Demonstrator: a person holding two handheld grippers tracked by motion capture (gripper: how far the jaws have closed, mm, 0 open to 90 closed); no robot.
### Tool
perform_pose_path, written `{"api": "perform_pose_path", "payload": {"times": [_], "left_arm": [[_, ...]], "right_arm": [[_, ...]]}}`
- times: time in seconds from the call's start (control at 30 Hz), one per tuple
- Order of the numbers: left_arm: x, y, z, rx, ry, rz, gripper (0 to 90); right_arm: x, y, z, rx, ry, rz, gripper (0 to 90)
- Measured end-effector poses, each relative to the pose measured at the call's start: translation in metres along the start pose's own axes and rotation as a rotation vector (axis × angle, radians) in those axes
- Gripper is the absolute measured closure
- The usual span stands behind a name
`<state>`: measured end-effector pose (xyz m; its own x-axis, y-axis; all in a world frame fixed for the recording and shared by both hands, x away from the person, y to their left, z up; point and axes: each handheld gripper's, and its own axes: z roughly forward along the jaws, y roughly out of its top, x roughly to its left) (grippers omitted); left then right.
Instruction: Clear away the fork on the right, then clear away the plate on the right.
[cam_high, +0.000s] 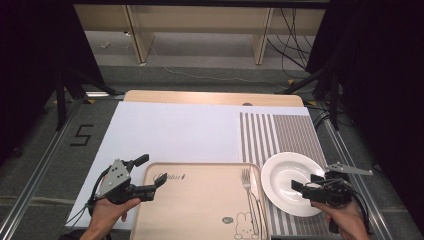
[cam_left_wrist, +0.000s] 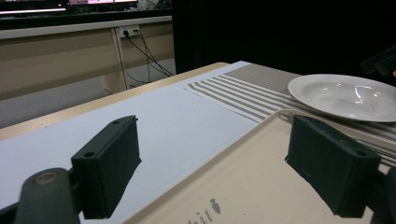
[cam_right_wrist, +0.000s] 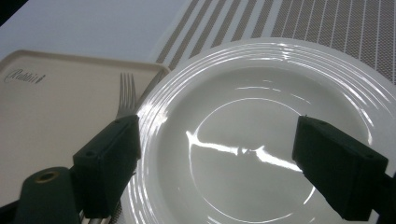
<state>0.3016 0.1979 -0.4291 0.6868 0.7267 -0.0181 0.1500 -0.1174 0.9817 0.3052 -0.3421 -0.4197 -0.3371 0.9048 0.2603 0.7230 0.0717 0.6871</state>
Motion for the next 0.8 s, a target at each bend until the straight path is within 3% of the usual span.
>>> {"api": "perform_pose_path", "payload": {"times": [0.03,0.07,0.17,0.2,0.33,0.8], "left_arm": [[0.000,0.000,0.000,0.000,0.001,-0.002,16.3],[0.000,0.000,0.001,0.000,0.001,-0.006,16.3],[0.000,0.000,0.001,0.000,0.000,-0.005,16.3],[0.000,0.000,0.000,0.000,0.000,-0.004,16.3],[0.000,0.000,-0.001,-0.002,-0.003,-0.005,16.3],[-0.001,0.000,-0.001,-0.001,0.003,0.006,16.3]], "right_arm": [[-0.001,-0.002,-0.001,-0.017,-0.013,0.038,16.4],[-0.005,-0.003,-0.001,-0.025,-0.015,0.002,16.4],[-0.007,-0.005,-0.004,-0.019,-0.032,0.027,16.4],[-0.008,-0.007,-0.003,-0.046,-0.013,0.045,16.4],[-0.012,-0.010,-0.007,-0.040,-0.021,0.070,16.4],[-0.028,-0.021,-0.015,-0.063,-0.043,0.111,16.4]]}}
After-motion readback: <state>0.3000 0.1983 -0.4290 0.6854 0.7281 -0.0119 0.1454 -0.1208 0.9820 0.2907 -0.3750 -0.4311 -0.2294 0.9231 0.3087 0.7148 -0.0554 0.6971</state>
